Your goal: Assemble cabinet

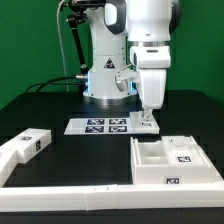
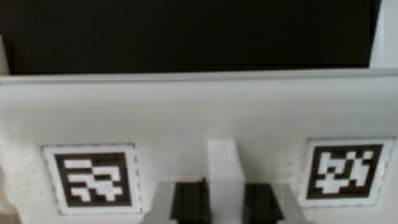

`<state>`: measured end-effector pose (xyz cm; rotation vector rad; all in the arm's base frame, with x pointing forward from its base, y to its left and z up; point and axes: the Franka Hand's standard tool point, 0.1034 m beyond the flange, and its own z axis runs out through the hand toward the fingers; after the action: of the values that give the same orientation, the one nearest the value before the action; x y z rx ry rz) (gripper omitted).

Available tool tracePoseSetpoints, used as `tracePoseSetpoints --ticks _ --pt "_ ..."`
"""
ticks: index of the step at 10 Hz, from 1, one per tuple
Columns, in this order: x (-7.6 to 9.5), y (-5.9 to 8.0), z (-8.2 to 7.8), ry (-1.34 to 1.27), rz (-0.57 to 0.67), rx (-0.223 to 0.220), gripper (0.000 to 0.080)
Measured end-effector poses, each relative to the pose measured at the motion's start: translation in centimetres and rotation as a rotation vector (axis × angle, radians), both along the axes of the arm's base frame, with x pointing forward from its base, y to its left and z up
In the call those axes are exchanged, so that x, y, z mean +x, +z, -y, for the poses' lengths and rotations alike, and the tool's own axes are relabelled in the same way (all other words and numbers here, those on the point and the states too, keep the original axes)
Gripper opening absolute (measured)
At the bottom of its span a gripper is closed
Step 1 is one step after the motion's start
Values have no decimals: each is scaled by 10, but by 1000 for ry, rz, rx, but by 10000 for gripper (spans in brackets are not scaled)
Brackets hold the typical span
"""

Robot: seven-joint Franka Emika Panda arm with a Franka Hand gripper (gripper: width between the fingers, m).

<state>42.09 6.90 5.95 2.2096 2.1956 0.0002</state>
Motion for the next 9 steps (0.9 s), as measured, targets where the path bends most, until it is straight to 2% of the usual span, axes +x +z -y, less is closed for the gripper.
tracePoseSetpoints --ticks 1,2,5,7,8,9 --pt "4 2 1 -34 -21 -17 70" --pt "6 3 -4 -30 18 7 70" --pt "3 1 -5 -32 30 18 70" --pt "10 1 0 -24 47 25 70" --pt "12 2 -8 -39 97 57 70" --pt "8 0 -6 -40 81 51 70"
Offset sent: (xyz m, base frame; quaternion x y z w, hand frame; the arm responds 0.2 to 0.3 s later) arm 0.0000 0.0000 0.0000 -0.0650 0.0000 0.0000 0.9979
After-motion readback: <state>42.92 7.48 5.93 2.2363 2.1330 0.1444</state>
